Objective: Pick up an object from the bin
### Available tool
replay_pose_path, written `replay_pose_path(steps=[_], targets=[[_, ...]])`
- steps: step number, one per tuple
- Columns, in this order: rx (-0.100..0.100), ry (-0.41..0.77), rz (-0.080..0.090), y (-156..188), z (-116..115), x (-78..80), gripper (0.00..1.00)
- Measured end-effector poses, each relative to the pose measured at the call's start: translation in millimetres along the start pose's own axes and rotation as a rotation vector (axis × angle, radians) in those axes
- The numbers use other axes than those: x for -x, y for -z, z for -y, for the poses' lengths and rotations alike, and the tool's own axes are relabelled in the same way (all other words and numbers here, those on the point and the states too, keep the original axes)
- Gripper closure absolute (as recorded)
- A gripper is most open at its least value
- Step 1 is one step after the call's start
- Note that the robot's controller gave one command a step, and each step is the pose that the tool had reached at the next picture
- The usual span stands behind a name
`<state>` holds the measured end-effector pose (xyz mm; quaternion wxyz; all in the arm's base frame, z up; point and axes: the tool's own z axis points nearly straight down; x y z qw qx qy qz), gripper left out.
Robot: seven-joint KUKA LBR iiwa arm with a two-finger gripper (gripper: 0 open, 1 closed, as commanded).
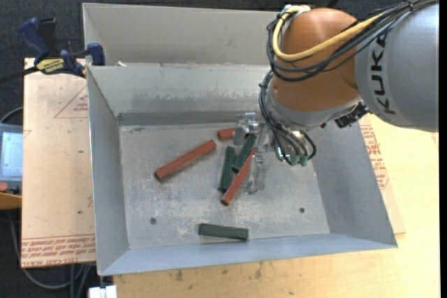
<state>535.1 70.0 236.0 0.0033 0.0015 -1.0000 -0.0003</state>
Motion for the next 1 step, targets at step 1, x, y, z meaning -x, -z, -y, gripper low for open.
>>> replay_pose_path(steps=[1], targets=[[0.0, 0.532, 0.012, -165.6, 33.3, 31.9, 0.0]])
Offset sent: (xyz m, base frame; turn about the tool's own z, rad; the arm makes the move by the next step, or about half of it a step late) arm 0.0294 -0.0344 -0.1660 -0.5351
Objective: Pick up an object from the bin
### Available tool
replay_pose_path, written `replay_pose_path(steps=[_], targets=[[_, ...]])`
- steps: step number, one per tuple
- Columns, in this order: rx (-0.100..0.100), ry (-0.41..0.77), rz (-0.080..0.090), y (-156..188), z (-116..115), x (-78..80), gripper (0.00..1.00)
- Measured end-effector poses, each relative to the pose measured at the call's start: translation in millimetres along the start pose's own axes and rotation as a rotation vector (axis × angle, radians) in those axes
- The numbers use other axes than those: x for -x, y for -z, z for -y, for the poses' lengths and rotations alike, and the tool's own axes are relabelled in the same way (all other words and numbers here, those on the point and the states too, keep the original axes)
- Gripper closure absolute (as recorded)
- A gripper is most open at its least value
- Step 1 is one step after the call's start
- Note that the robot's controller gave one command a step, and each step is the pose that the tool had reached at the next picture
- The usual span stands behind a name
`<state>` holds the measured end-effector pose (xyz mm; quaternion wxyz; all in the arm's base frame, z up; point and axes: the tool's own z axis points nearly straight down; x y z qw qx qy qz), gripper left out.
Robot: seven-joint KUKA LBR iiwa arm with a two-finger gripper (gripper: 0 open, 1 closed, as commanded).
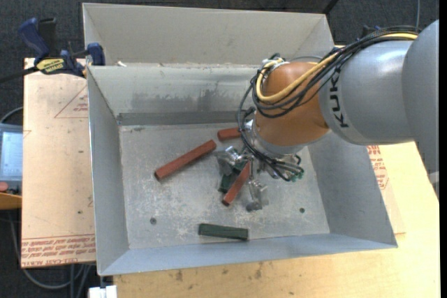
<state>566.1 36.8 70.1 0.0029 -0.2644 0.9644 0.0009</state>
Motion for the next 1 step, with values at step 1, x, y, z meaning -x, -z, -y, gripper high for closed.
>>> replay_pose_path(steps=[1], targets=[[-0.001, 0.158, -0.001, 30.6, 14.1, -0.5, 0.0]])
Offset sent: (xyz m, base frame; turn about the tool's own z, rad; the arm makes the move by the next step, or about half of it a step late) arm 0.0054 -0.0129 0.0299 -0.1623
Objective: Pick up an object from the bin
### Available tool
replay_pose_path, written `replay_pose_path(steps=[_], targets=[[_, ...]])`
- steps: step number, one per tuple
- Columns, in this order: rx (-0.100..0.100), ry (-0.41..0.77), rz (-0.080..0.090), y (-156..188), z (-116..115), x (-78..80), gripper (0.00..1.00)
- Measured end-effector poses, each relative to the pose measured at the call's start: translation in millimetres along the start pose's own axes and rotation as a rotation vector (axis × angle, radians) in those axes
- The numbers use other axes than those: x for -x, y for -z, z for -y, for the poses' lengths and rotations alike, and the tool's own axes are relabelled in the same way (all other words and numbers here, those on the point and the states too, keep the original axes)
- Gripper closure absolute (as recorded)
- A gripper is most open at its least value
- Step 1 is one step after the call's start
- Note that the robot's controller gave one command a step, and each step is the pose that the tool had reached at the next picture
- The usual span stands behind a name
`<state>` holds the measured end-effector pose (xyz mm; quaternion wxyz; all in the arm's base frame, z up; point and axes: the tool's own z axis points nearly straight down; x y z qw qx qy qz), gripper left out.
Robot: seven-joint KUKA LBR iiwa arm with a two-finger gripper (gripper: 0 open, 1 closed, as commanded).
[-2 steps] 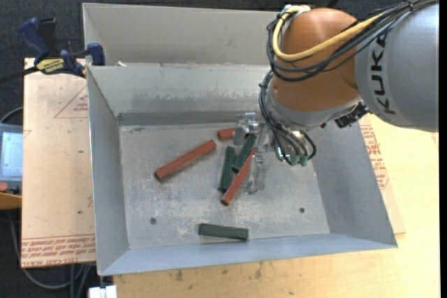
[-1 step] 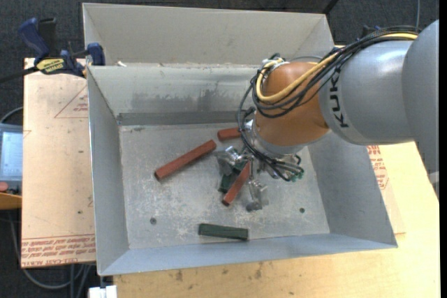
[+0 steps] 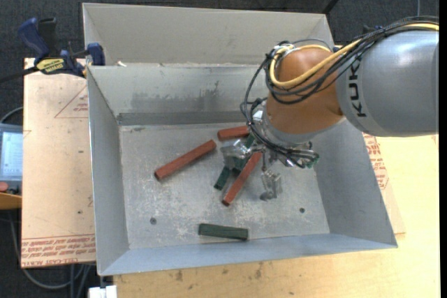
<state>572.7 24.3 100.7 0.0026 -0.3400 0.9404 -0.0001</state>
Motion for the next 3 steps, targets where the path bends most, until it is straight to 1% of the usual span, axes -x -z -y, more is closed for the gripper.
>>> replay_pose_path(steps=[1, 2, 3], targets=[[0.001, 0.217, 0.0, 3.6, 11.5, 20.9, 0.0], [0.004, 0.4, -0.002, -31.8, 12.7, 45.1, 0.0], [0.004, 0.395, -0.001, -31.5, 12.5, 45.9, 0.0]])
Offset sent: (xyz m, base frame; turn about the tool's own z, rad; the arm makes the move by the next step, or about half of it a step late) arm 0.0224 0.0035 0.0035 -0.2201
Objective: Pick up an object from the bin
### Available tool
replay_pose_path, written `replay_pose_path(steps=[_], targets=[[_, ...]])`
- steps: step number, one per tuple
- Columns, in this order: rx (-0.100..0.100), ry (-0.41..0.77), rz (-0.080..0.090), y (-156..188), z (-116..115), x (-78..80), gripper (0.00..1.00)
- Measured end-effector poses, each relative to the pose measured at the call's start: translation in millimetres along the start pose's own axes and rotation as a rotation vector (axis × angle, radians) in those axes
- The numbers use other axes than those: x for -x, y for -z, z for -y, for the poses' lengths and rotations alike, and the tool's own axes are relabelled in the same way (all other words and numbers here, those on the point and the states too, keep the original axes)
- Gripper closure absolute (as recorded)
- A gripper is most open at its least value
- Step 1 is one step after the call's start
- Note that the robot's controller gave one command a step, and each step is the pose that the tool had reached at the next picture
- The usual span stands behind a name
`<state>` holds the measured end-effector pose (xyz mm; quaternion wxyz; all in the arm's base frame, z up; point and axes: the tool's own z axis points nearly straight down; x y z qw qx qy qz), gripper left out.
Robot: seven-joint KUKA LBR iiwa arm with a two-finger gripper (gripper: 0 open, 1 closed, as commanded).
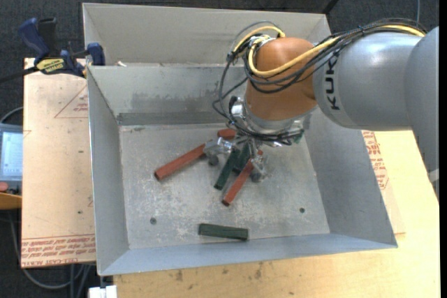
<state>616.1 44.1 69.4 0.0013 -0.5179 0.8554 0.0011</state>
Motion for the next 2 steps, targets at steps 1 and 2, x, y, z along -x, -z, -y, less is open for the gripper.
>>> replay_pose_path(steps=[1, 2], targets=[[-0.001, 0.0, 0.0, 0.3, 0.4, -0.1, 1.0], [-0.008, -0.004, 0.003, 108.5, 1.4, 1.8, 1.0]])
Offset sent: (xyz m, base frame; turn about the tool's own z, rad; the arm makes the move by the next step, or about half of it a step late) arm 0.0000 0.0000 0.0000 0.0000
